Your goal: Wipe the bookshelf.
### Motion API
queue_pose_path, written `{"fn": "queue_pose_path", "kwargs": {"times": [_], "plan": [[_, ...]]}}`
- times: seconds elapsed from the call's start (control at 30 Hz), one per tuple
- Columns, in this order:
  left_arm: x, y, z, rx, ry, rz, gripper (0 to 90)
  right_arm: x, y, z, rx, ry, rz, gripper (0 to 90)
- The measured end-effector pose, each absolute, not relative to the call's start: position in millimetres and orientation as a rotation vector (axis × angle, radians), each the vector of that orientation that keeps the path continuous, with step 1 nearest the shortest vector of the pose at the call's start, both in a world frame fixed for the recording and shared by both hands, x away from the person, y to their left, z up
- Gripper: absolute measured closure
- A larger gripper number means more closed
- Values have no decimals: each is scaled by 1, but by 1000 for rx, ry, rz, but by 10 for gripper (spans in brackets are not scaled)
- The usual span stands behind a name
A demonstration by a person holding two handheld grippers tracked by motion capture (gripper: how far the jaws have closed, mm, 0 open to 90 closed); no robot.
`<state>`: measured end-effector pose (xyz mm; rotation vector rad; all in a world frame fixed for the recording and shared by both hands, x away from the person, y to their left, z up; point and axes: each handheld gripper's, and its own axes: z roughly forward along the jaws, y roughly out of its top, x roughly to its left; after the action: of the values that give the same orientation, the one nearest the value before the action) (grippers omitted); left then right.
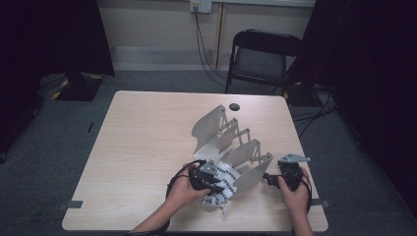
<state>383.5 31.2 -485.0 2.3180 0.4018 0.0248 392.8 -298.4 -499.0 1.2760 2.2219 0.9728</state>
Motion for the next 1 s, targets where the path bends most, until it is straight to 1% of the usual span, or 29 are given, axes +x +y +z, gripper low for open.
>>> {"fn": "queue_pose_path", "kwargs": {"times": [0.07, 0.1, 0.23, 0.33, 0.37, 0.4, 0.43, 0.47, 0.5, 0.57, 0.73, 1.0], "plan": [[385, 30, -486, 2301, 458, 41, 477, 393, -298, -499, 1275, 2222, 973, 150], [385, 29, -487, 2281, 488, 33, 450, 393, -298, -499, 1275, 2222, 972, 149], [385, 24, -487, 2280, 569, 66, 377, 393, -298, -499, 1275, 2222, 973, 149], [382, 16, -487, 2315, 539, 127, 355, 393, -298, -499, 1277, 2222, 972, 149], [381, 16, -486, 2323, 525, 129, 365, 393, -298, -499, 1276, 2222, 973, 149], [380, 15, -486, 2314, 501, 104, 415, 393, -298, -499, 1276, 2221, 972, 150], [379, 15, -485, 2319, 476, 81, 521, 393, -298, -499, 1275, 2222, 972, 150], [379, 15, -484, 2334, 447, 69, 588, 393, -298, -499, 1276, 2221, 972, 149], [378, 14, -484, 2337, 429, 60, 646, 393, -298, -499, 1275, 2222, 972, 150], [375, 11, -483, 2338, 405, 49, 729, 393, -298, -499, 1275, 2222, 972, 150], [370, 5, -479, 2316, 323, 6, 770, 393, -298, -499, 1276, 2222, 973, 150], [369, 1, -458, 2282, 292, -12, 777, 393, -298, -499, 1276, 2222, 972, 150]]}}
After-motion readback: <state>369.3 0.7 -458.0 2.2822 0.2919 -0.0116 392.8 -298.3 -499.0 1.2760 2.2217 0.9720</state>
